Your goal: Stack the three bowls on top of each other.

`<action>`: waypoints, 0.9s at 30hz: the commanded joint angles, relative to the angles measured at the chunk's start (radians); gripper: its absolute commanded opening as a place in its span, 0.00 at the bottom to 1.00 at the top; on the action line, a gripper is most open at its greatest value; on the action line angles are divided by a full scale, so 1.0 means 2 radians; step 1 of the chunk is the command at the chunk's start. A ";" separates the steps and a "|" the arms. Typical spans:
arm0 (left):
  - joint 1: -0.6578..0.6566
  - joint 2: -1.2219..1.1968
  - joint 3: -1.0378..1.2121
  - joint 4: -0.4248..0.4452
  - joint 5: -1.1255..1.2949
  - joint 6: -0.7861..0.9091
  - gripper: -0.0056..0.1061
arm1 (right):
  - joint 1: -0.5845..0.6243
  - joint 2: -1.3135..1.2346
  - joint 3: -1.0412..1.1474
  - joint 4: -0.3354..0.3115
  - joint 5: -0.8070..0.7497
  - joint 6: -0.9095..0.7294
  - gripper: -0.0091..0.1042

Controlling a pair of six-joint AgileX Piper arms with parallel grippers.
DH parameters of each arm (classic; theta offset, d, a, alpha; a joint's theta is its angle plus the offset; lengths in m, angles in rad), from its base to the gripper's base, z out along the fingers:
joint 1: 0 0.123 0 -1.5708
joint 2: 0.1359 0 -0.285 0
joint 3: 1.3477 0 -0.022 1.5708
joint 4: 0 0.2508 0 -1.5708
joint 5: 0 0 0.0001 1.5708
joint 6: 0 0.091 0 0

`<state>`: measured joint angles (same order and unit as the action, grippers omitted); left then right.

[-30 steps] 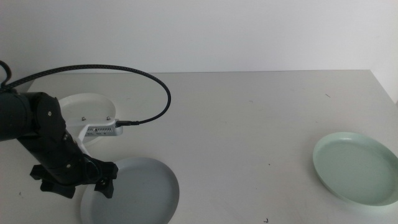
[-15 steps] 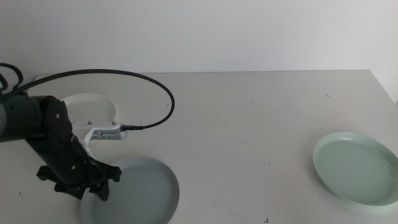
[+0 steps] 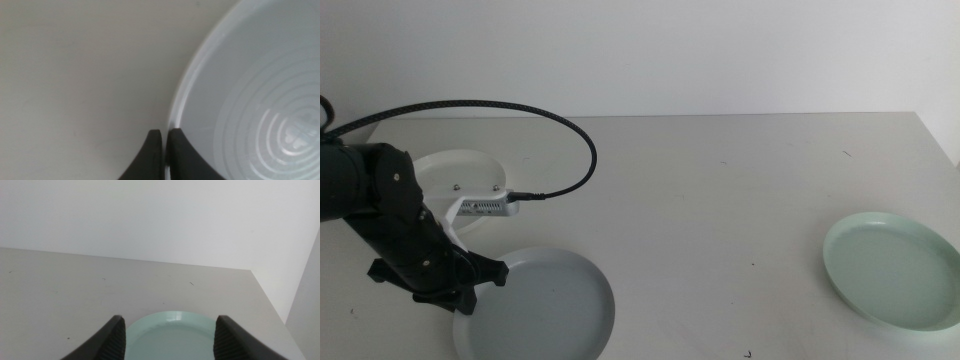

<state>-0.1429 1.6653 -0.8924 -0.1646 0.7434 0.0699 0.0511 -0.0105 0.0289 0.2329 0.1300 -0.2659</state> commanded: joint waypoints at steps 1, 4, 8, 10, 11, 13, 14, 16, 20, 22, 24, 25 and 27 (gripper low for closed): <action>-0.004 -0.044 -0.007 -0.007 0.009 0.000 0.05 | -0.003 0.001 -0.004 -0.005 -0.036 -0.004 0.48; -0.004 -0.067 -0.023 -0.014 0.038 0.000 0.05 | -0.003 0.001 -0.004 -0.005 -0.036 -0.004 0.48; -0.004 -0.074 -0.066 -0.034 0.081 0.000 0.05 | -0.003 0.001 -0.004 -0.005 -0.036 -0.004 0.48; -0.005 -0.074 -0.086 -0.051 0.085 0.000 0.05 | -0.003 0.001 -0.004 -0.005 -0.036 -0.004 0.48; -0.005 -0.074 -0.094 -0.064 0.085 0.002 0.05 | -0.003 0.001 -0.004 -0.005 -0.036 -0.004 0.48; -0.005 -0.074 -0.106 -0.093 0.085 0.013 0.05 | -0.003 0.001 -0.004 -0.005 -0.036 -0.004 0.48; -0.009 -0.072 -0.112 -0.104 0.085 0.018 0.05 | -0.003 0.001 -0.004 -0.005 -0.036 -0.004 0.48; -0.022 -0.069 -0.124 -0.106 0.085 0.018 0.05 | -0.003 0.001 -0.004 -0.005 -0.036 -0.004 0.48; -0.064 -0.046 -0.153 -0.099 0.085 -0.004 0.05 | -0.003 0.001 -0.004 -0.005 -0.036 -0.004 0.48; -0.082 -0.030 -0.168 -0.097 0.084 -0.014 0.05 | -0.003 0.001 -0.004 -0.005 -0.036 -0.004 0.48; -0.102 -0.012 -0.187 -0.098 0.083 -0.021 0.05 | -0.003 0.001 -0.004 -0.005 -0.036 -0.004 0.48; -0.109 -0.005 -0.194 -0.098 0.083 -0.023 0.05 | -0.003 0.001 -0.004 -0.005 -0.036 -0.004 0.48; -0.126 0.014 -0.211 -0.098 0.082 -0.025 0.05 | -0.003 0.001 -0.004 -0.006 -0.036 -0.004 0.48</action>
<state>-0.3710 1.7149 -1.2634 -0.3312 0.9275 0.0365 0.0511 -0.0105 0.0289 0.2329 0.1300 -0.2659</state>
